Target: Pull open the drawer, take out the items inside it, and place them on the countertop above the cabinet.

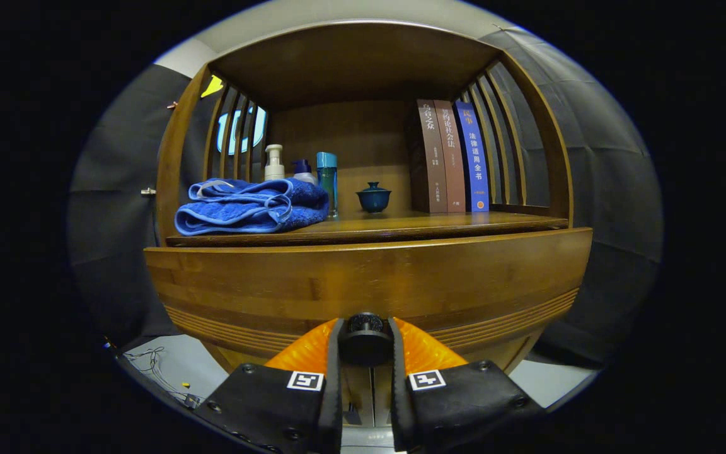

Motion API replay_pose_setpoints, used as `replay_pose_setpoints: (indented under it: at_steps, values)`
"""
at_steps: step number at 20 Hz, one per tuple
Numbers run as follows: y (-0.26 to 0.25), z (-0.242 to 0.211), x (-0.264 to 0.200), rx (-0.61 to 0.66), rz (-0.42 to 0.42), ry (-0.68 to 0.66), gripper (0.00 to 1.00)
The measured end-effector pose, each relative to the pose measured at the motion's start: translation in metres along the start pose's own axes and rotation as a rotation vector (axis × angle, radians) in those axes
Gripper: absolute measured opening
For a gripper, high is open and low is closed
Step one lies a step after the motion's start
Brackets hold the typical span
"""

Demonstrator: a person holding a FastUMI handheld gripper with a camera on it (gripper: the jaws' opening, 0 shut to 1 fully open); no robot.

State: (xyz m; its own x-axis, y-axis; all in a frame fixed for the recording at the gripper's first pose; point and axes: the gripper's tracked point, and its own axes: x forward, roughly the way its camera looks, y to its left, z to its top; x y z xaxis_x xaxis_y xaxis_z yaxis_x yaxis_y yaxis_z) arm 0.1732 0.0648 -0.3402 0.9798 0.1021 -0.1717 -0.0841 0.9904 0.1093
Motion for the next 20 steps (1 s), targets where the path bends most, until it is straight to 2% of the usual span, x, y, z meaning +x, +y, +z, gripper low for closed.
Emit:
replay_pose_setpoints:
  at_steps: [12,20]
  values:
    - [-0.002,-0.009,-0.089,0.015,-0.015,0.029,0.35]
    - [0.000,-0.018,-0.113,0.000,-0.017,0.049,0.35]
